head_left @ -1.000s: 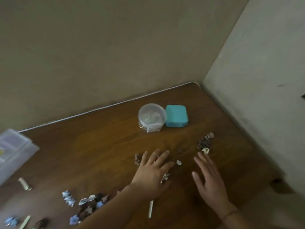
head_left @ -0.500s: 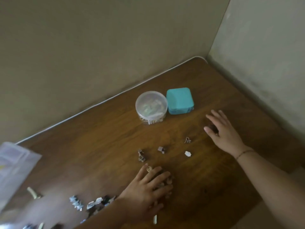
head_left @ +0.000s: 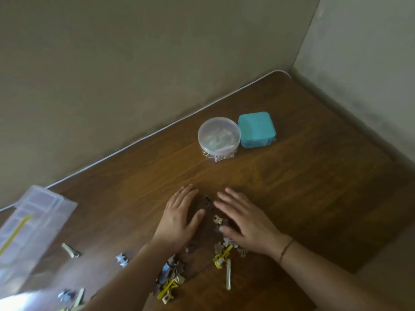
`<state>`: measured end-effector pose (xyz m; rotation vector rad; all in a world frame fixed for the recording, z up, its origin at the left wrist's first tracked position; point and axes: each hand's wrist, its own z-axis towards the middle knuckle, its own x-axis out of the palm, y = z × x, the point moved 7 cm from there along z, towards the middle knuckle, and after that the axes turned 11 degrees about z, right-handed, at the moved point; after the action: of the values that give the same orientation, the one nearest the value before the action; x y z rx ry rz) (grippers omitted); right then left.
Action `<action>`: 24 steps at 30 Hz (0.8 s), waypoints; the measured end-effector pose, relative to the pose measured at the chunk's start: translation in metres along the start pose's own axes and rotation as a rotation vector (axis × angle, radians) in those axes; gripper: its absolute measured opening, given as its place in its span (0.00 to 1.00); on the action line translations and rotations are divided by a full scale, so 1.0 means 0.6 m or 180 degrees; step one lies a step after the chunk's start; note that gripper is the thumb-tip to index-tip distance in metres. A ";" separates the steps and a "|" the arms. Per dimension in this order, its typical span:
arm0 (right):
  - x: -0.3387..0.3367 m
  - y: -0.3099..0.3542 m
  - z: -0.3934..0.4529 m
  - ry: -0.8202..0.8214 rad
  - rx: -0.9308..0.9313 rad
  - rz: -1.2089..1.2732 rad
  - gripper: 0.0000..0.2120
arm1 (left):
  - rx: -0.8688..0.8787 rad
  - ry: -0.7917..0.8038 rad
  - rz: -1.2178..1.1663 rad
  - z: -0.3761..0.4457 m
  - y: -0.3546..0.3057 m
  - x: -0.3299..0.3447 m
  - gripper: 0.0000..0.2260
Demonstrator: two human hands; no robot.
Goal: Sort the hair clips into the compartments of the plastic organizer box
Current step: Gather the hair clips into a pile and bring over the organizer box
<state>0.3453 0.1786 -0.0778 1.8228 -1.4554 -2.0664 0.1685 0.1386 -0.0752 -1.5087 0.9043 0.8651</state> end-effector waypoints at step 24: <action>0.034 0.005 -0.133 -0.0400 0.0737 0.0069 0.34 | 0.1479 0.0248 0.0600 -0.127 -0.112 0.048 0.24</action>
<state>0.4001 0.1168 -0.0819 1.7674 -1.8067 -2.1153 0.2447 0.0666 -0.0633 -1.0713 1.2244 0.6714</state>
